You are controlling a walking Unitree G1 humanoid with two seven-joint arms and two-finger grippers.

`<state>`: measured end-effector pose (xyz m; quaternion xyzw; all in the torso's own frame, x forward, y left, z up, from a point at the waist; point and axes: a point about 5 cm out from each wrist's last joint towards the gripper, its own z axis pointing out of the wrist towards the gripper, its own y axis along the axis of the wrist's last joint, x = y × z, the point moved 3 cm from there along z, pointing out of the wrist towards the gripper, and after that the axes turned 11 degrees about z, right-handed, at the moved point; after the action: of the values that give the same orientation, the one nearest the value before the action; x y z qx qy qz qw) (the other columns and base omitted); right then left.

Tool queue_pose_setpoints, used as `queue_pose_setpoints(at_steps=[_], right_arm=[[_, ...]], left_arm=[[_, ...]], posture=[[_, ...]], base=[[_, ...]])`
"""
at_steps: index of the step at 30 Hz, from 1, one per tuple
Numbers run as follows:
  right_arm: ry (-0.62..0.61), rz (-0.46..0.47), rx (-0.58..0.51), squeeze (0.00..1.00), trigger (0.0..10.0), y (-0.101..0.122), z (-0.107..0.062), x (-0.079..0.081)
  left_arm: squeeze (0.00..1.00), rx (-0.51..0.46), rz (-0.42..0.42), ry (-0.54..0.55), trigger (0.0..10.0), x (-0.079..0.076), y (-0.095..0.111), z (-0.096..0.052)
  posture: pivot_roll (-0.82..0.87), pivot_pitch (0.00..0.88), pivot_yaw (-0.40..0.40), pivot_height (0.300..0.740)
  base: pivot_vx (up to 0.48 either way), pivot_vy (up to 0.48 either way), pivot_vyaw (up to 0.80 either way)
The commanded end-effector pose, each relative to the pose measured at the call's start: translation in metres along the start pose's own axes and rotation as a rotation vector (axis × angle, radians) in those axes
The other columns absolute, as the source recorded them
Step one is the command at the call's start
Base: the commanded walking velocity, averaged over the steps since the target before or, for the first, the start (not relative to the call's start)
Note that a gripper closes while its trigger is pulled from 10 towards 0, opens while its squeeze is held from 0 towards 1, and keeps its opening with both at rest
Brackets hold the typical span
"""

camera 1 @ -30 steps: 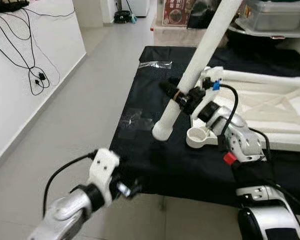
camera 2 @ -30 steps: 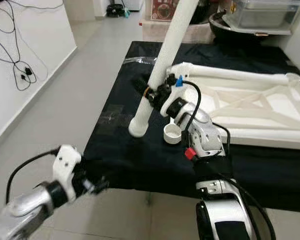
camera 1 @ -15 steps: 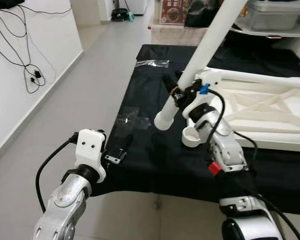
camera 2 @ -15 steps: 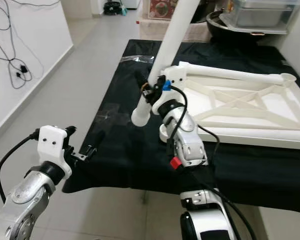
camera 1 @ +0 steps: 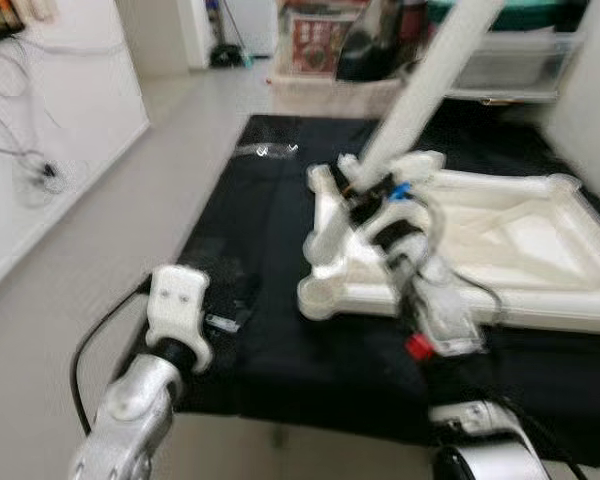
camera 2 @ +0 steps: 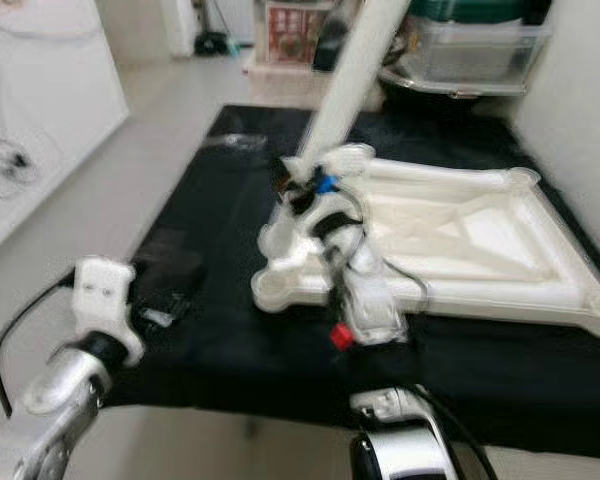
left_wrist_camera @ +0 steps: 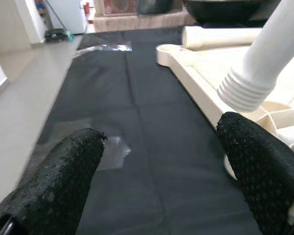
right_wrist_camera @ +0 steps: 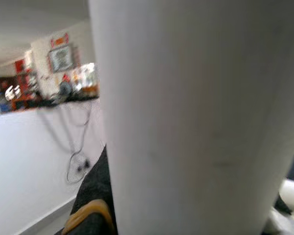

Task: Building children table

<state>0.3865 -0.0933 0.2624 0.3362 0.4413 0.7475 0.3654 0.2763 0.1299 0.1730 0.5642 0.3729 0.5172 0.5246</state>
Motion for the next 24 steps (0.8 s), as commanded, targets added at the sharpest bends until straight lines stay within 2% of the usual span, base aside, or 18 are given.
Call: queue_pose_setpoints(at_steps=[1, 6, 7, 13, 15, 18, 20, 21, 22, 23, 24], right_arm=[[0.023, -0.002, -0.027, 0.00, 10.0, 0.010, 0.006, -0.001], [0.116, 0.009, -0.005, 0.00, 10.0, 0.013, 0.019, 0.007], [0.239, 0.033, 0.028, 0.00, 10.0, 0.016, 0.030, 0.019], [0.371, 0.044, 0.129, 0.00, 10.0, 0.015, 0.045, 0.031], [0.465, 0.047, 0.189, 0.00, 10.0, 0.012, 0.049, 0.035], [0.556, 0.082, 0.276, 0.00, 10.0, 0.012, 0.048, 0.030], [0.586, 0.084, 0.292, 0.00, 10.0, 0.012, 0.046, 0.029], [0.659, 0.093, 0.321, 0.00, 10.0, 0.012, 0.040, 0.029], [0.659, 0.093, 0.321, 0.00, 10.0, 0.012, 0.040, 0.029], [0.743, 0.106, 0.344, 0.00, 10.0, 0.014, 0.032, 0.027], [0.743, 0.106, 0.344, 0.00, 10.0, 0.014, 0.032, 0.027]], left_arm=[[0.00, 0.005, 0.008, -0.011, 10.0, -0.005, -0.002, -0.002], [0.00, -0.003, 0.012, -0.030, 10.0, -0.013, -0.001, -0.003], [0.00, 0.001, 0.004, -0.058, 10.0, -0.022, -0.002, -0.007], [0.00, 0.009, -0.022, -0.094, 10.0, -0.035, -0.002, -0.013], [0.00, 0.006, -0.022, -0.122, 10.0, -0.045, 0.000, -0.018], [0.00, 0.007, -0.021, -0.144, 10.0, -0.054, 0.003, -0.028], [0.00, 0.010, -0.022, -0.145, 10.0, -0.056, 0.004, -0.031], [0.00, 0.015, -0.020, -0.146, 10.0, -0.056, 0.003, -0.035], [0.00, 0.015, -0.020, -0.146, 10.0, -0.056, 0.003, -0.035], [0.00, 0.023, -0.024, -0.148, 10.0, -0.058, 0.003, -0.040], [0.00, 0.023, -0.024, -0.148, 10.0, -0.058, 0.003, -0.040]], posture=[[0.11, 0.081, -0.010, 0.740], [0.11, 0.089, -0.015, 0.740], [0.10, 0.094, -0.020, 0.740], [0.11, 0.115, -0.035, 0.740], [0.12, 0.130, -0.051, 0.740], [0.14, 0.150, -0.066, 0.740], [0.14, 0.153, -0.066, 0.740], [0.15, 0.160, -0.069, 0.740], [0.15, 0.160, -0.069, 0.740], [0.15, 0.168, -0.070, 0.740], [0.15, 0.168, -0.070, 0.740]], base=[[0.000, 0.000, 0.00], [0.000, 0.000, 0.00], [0.000, 0.000, 0.00], [0.000, 0.000, 0.00], [0.000, 0.000, 0.00], [0.000, 0.000, 0.00], [0.000, 0.000, 0.00], [0.000, 0.000, 0.00], [0.000, 0.000, 0.00], [0.000, 0.000, 0.00], [0.000, 0.000, 0.00]])
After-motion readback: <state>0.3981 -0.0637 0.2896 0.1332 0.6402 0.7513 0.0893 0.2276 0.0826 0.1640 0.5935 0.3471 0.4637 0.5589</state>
